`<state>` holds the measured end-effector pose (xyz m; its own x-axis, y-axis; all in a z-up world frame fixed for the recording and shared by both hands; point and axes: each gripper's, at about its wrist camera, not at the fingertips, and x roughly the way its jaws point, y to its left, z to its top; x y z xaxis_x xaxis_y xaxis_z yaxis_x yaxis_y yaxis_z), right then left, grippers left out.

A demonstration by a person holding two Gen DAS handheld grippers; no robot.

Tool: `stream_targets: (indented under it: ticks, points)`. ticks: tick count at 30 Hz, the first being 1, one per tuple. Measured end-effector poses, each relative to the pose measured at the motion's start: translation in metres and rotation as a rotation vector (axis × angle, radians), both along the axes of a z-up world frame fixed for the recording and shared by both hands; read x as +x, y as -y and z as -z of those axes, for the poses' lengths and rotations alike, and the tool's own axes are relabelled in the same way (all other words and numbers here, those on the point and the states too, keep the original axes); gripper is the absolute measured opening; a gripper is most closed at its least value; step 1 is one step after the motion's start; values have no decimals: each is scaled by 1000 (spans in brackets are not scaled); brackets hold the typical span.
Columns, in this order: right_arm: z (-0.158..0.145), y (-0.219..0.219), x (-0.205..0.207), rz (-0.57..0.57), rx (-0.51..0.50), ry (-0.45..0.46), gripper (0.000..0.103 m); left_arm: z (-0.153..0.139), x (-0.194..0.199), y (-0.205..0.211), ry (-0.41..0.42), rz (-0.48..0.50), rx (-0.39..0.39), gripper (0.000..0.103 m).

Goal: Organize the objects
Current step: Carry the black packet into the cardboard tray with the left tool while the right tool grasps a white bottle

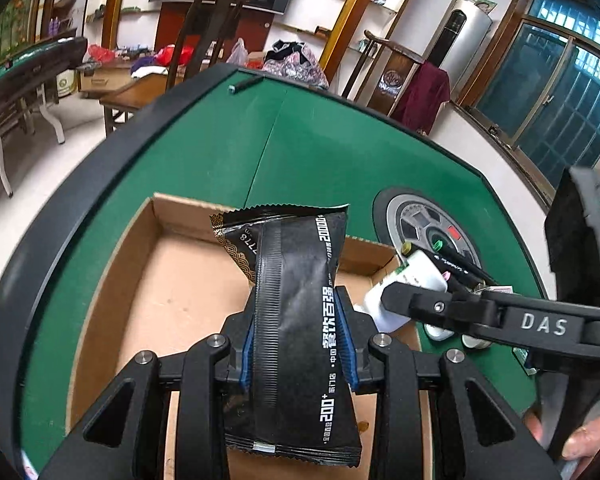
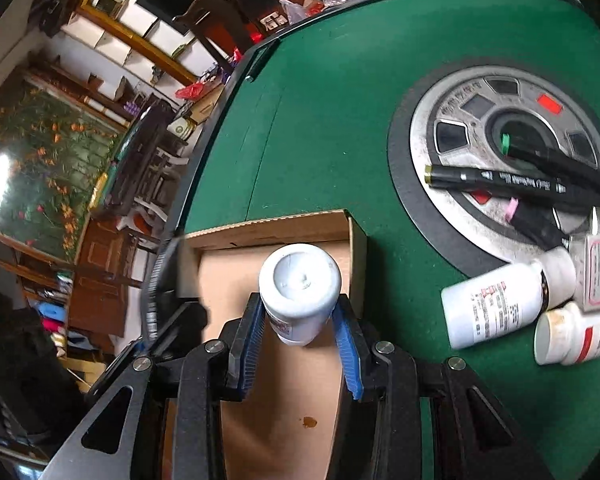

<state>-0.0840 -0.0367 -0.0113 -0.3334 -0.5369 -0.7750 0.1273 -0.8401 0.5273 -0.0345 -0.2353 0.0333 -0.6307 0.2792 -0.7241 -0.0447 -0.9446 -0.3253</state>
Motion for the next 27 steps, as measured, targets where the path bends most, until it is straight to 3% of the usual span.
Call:
stream_targets:
  ticks: [7,9,11,13,27]
  points:
    - [-3,15,-20,-32,60,-23,39,14,-4,-1,23,-23,11,33]
    - [0,14,-20,-36,65,-25,39,15,-6,2,25,-36,23,39]
    - [3,16,-22,-46,69,-18,38,16,-4,4,25,-54,28,54]
    - [7,17,-22,-62,79,-10,38,16,-2,8,26,-72,35,56]
    - [24,24,-1,-193,88,51,32,-20,55,26,-60,-156,67,69]
